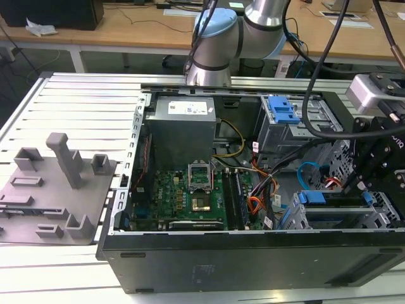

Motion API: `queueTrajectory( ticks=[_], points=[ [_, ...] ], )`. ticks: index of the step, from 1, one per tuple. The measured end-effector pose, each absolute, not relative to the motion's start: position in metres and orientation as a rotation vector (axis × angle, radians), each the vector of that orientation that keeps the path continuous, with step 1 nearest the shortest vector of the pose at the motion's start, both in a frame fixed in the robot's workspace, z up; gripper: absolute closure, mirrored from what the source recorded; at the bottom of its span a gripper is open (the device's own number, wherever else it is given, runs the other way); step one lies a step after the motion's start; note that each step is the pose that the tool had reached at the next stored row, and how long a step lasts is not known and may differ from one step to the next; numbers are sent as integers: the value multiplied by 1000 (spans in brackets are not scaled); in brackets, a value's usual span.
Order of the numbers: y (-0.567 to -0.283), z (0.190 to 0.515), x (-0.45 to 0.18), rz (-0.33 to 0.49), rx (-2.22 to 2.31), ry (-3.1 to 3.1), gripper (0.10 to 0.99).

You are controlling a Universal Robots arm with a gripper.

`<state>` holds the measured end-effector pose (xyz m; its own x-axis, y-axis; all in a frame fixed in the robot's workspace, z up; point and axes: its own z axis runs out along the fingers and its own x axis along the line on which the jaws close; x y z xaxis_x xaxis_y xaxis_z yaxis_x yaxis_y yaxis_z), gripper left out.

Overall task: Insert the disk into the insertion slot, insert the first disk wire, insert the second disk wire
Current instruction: 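Insert the first disk wire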

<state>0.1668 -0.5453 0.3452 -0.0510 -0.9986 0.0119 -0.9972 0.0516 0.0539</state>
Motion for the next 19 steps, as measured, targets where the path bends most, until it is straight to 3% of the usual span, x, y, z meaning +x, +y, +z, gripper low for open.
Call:
queueTrajectory(
  ticks=[10,11,12,16,17,19],
  points=[
    [-545,339,171,-49,2131,-2243,925],
    [-545,338,171,-52,2133,-2244,914],
    [-545,339,171,-49,2131,-2243,847],
    [-544,370,171,-49,2131,-2243,847],
    [-543,378,171,-49,2131,-2243,980],
    [-543,380,171,-49,2131,-2243,980]
  ],
)
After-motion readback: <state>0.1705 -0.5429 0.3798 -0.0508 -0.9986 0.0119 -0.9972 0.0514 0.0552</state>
